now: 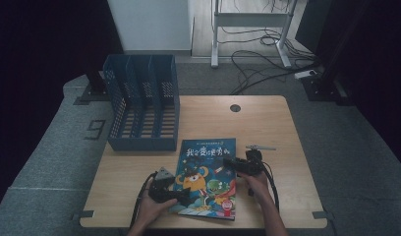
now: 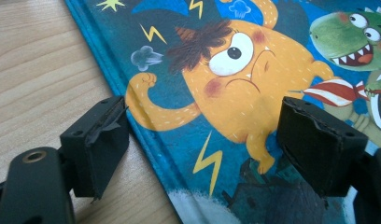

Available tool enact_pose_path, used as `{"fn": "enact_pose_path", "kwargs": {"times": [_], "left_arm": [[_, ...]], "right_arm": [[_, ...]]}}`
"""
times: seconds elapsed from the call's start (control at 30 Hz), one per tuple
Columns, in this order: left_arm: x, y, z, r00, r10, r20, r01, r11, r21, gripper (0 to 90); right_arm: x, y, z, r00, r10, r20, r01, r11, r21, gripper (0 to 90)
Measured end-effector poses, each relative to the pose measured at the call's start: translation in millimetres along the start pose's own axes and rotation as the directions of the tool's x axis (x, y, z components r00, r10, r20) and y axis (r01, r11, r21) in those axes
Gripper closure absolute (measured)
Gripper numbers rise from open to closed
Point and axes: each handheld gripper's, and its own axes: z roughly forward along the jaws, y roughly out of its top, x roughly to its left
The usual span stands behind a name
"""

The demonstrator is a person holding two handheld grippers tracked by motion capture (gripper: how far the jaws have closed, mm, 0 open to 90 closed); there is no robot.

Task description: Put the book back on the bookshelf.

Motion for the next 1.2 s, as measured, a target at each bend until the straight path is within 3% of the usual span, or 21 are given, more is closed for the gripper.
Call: {"fn": "enact_pose_path", "kwargs": {"times": [0.77, 1.0, 1.2], "left_arm": [[-0.2, 0.1, -3.5, 0.9989, -0.016, 0.045, 0.016, 0.9998, -0.006, 16.2], [-3.9, 1.2, -5.2, 0.9977, 0.001, 0.068, 0.0, 1.0, -0.006, 16.9], [-10.8, 0.5, -4.7, 0.9948, 0.037, 0.094, -0.04, 0.9989, 0.024, 16.9]], "right_arm": [[-4.7, 6.6, -17.3, 0.9923, 0.045, -0.115, -0.05, 0.998, -0.045, 67.2], [-3.3, 10.4, -26.1, 0.9877, 0.045, -0.15, -0.056, 0.996, -0.066, 70.3], [-8.3, 12.2, -34.2, 0.9887, 0.055, -0.139, -0.066, 0.995, -0.078, 71.0]]}}
